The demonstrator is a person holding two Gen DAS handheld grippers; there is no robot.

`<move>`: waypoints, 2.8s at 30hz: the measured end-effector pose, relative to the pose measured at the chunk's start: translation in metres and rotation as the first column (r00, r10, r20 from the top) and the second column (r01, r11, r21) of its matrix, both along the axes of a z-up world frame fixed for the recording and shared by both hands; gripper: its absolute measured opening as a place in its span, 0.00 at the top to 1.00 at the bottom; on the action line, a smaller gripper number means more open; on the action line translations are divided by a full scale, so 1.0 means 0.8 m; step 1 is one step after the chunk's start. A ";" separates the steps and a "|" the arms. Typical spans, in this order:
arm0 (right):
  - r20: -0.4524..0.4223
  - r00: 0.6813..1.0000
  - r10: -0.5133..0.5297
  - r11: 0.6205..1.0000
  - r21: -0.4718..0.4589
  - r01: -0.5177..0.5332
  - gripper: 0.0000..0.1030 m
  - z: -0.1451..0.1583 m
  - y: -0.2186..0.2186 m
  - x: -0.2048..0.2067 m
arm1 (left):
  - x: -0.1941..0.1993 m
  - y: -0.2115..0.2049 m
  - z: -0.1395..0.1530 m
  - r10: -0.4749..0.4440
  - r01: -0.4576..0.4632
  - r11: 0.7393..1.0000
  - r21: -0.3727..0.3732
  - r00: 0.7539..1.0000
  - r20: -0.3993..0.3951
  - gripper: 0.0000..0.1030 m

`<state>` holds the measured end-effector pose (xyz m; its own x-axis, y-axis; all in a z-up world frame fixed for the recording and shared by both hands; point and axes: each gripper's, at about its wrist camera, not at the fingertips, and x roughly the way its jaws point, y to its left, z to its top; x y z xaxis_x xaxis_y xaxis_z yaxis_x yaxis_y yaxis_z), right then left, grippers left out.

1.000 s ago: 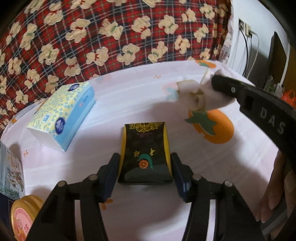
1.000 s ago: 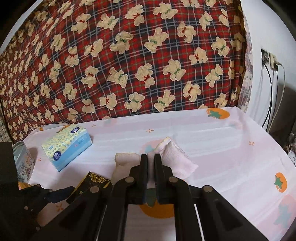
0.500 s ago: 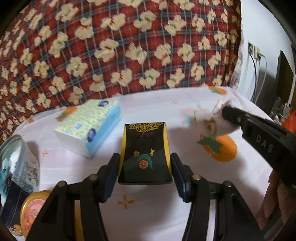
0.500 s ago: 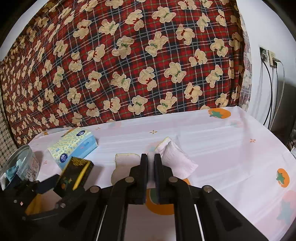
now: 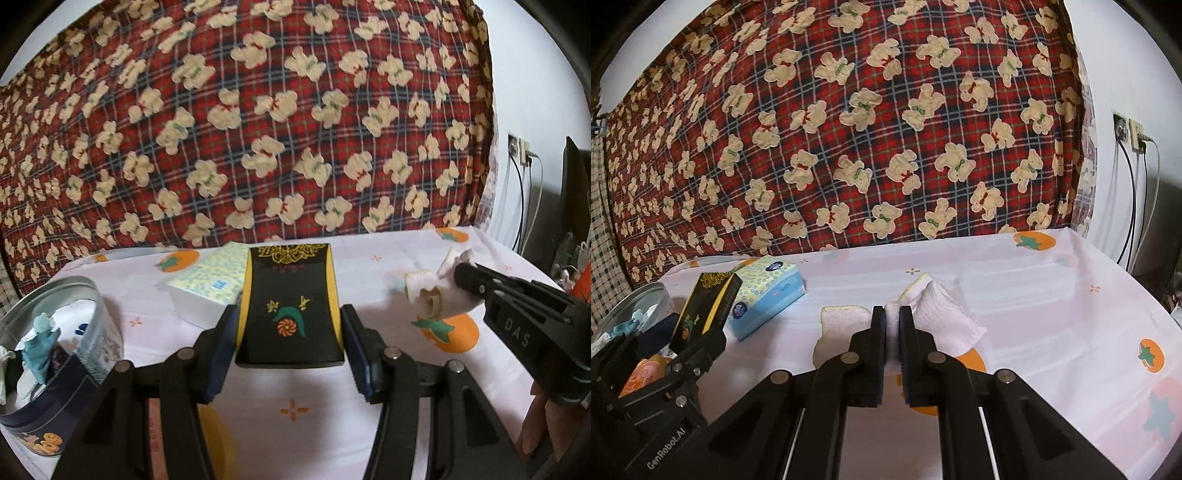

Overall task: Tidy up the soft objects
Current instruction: 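Carry the box with the left tool while the right tool carries the cloth toward the tin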

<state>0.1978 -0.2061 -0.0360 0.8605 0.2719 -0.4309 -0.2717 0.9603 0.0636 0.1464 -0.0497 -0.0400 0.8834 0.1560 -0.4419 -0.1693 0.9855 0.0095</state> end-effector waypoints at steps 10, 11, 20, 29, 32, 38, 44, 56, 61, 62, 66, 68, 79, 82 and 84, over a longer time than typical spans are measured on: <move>0.047 0.998 0.042 0.999 -0.010 -0.041 0.92 0.004 0.012 -0.016 | -0.021 0.019 0.005 0.026 -0.026 1.000 -0.005 0.999 0.043 0.47; 0.052 0.998 0.045 0.999 -0.012 -0.045 0.92 0.004 0.013 -0.018 | -0.023 0.020 0.005 0.026 -0.026 1.000 -0.003 0.999 0.046 0.47; 0.079 0.994 0.074 0.997 -0.027 -0.072 0.92 0.005 0.026 -0.031 | -0.036 0.029 0.007 0.032 -0.031 0.999 -0.014 0.997 0.067 0.47; 0.103 0.990 0.097 0.995 -0.036 -0.094 0.92 0.006 0.038 -0.047 | -0.049 0.037 0.008 0.042 -0.041 0.999 -0.015 0.995 0.090 0.47; 0.106 0.989 0.101 0.995 -0.034 -0.098 0.92 0.006 0.040 -0.050 | -0.054 0.042 0.008 0.042 -0.040 0.999 -0.019 0.995 0.094 0.47; 0.113 0.988 0.104 0.994 -0.028 -0.101 0.92 0.006 0.048 -0.057 | -0.064 0.047 0.009 0.045 -0.044 0.999 -0.006 0.993 0.107 0.47; 0.149 0.982 0.112 0.993 -0.045 -0.106 0.92 0.007 0.062 -0.073 | -0.076 0.059 0.010 0.064 -0.063 0.998 -0.007 0.989 0.131 0.47; 0.170 0.978 0.124 0.992 -0.058 -0.116 0.92 0.007 0.076 -0.083 | -0.089 0.080 0.008 0.082 -0.079 0.997 -0.027 0.986 0.144 0.47; 0.176 0.975 0.136 0.990 -0.065 -0.126 0.92 0.007 0.084 -0.088 | -0.095 0.086 0.009 0.093 -0.090 0.996 -0.027 0.984 0.153 0.47; 0.177 0.975 0.138 0.990 -0.065 -0.128 0.92 0.007 0.086 -0.089 | -0.096 0.086 0.009 0.094 -0.091 0.996 -0.023 0.984 0.154 0.47; 0.178 0.974 0.142 0.989 -0.063 -0.132 0.92 0.006 0.092 -0.092 | -0.099 0.090 0.009 0.097 -0.094 0.995 -0.024 0.983 0.156 0.47; 0.177 0.973 0.146 0.989 -0.064 -0.137 0.92 0.006 0.095 -0.093 | -0.100 0.094 0.009 0.101 -0.098 0.995 -0.027 0.983 0.156 0.47; 0.177 0.971 0.157 0.987 -0.068 -0.147 0.92 0.006 0.100 -0.094 | -0.110 0.115 0.008 0.116 -0.110 0.993 -0.047 0.981 0.155 0.47; 0.176 0.972 0.159 0.987 -0.067 -0.149 0.92 0.006 0.103 -0.094 | -0.111 0.121 0.007 0.119 -0.113 0.992 -0.049 0.980 0.156 0.47; 0.178 0.971 0.161 0.986 -0.068 -0.151 0.92 0.006 0.105 -0.095 | -0.111 0.125 0.007 0.121 -0.115 0.992 -0.049 0.981 0.152 0.47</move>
